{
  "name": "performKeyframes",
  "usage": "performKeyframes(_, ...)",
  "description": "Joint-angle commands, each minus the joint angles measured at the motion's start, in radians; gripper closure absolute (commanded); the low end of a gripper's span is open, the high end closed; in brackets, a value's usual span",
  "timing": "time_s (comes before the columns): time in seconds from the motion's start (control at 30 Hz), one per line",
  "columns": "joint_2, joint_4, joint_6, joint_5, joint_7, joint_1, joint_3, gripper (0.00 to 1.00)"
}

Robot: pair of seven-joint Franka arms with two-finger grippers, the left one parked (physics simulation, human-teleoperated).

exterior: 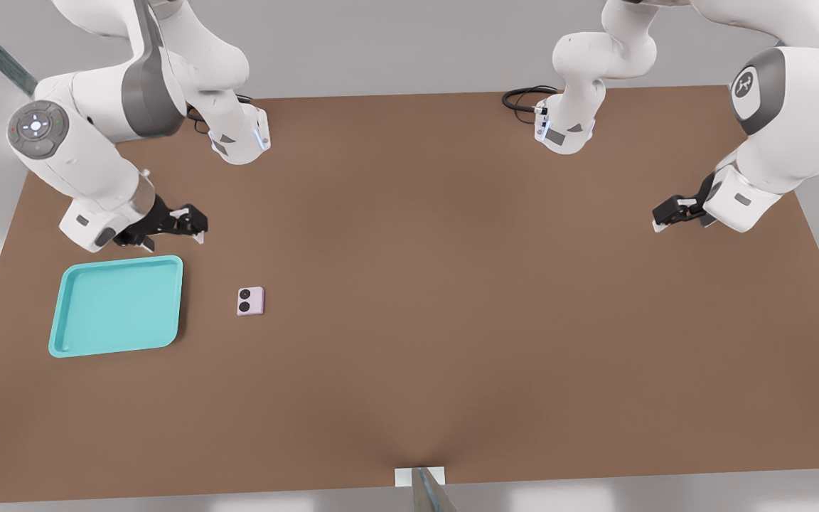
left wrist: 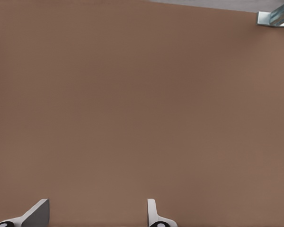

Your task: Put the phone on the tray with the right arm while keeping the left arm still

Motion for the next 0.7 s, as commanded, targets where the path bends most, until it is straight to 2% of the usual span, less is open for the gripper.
performKeyframes(0.0,0.001,0.000,0.015,0.004,0.071,-0.076,0.003,0.00)
performKeyframes(0.1,0.035,-0.007,0.074,-0.005,0.070,-0.073,0.003,0.00)
performKeyframes(0.23,0.224,-0.014,0.230,-0.028,0.067,-0.084,0.000,0.00)
performKeyframes(0.33,0.221,-0.224,0.428,-0.041,0.074,-0.075,0.003,0.00)
performKeyframes(0.43,0.219,-0.388,0.584,-0.041,0.200,-0.071,0.052,0.00)
performKeyframes(0.67,0.303,-0.507,0.781,-0.035,0.281,-0.072,0.055,0.00)
